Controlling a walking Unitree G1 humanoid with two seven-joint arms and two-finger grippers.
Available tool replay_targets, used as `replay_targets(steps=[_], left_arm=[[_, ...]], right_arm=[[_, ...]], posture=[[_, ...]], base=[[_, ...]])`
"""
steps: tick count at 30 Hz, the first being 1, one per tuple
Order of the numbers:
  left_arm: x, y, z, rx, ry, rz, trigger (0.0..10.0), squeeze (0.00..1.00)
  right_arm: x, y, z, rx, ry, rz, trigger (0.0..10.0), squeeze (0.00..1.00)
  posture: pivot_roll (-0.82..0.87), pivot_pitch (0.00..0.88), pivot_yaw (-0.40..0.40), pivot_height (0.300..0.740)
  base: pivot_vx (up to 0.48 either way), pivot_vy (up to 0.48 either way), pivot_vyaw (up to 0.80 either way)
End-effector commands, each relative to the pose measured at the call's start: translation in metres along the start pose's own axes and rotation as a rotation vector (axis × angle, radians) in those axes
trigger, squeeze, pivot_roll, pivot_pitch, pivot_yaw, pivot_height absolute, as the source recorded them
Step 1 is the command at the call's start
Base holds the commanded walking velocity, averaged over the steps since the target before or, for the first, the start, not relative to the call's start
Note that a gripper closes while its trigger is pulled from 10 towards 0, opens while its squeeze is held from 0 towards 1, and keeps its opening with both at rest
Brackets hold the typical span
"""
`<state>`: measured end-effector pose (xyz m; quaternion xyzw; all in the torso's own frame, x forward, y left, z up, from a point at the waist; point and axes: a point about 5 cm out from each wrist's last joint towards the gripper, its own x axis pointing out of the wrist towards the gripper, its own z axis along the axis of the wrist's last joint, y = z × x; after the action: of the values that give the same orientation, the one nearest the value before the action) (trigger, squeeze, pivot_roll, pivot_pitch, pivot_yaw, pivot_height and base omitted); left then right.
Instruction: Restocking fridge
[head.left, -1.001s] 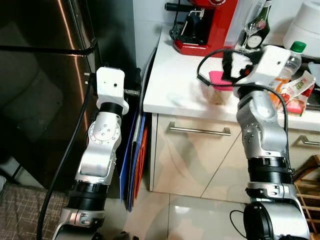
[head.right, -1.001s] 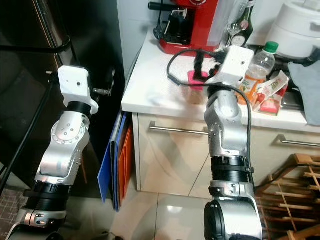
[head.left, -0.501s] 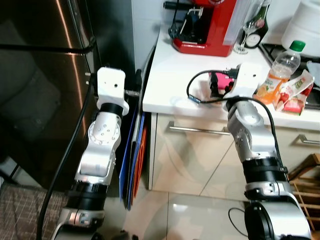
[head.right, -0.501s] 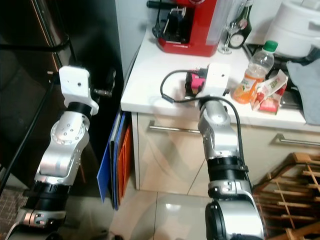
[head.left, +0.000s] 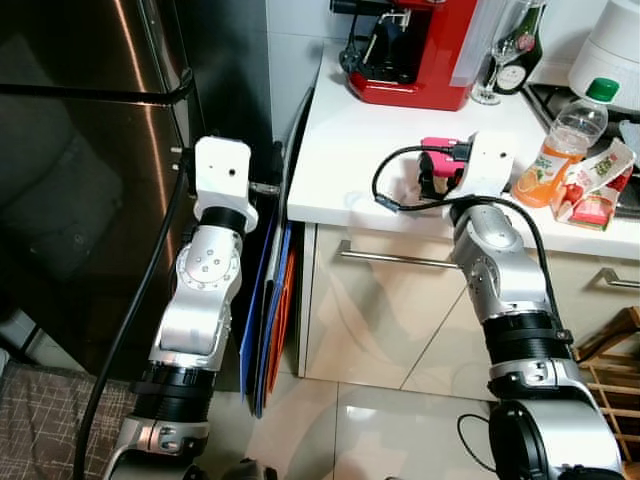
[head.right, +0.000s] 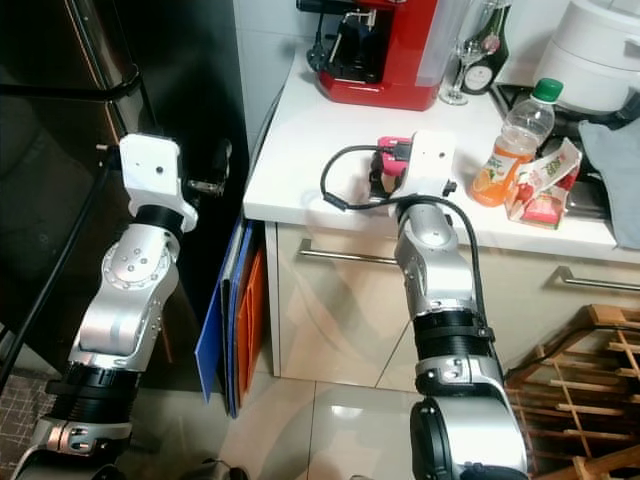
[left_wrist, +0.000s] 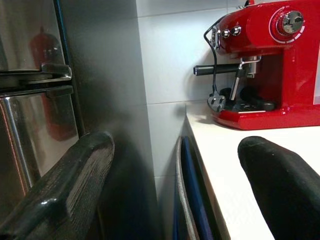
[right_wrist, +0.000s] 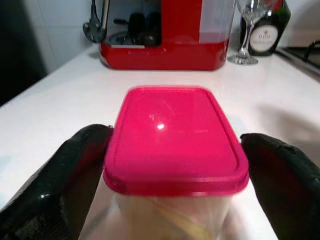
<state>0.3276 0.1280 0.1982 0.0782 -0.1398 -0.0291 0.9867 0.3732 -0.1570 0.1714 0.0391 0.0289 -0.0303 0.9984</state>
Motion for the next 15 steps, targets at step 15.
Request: replay_targets(steps=[15], left_arm=[[0.001,-0.003,-0.002,-0.017,0.024,-0.004,10.0,0.0]], right_arm=[[0.007,0.002,-0.008,0.062,0.107,0.015,10.0,0.0]], posture=[[-0.03,0.0,-0.022,0.74]], base=[[0.0,0.0,0.0]])
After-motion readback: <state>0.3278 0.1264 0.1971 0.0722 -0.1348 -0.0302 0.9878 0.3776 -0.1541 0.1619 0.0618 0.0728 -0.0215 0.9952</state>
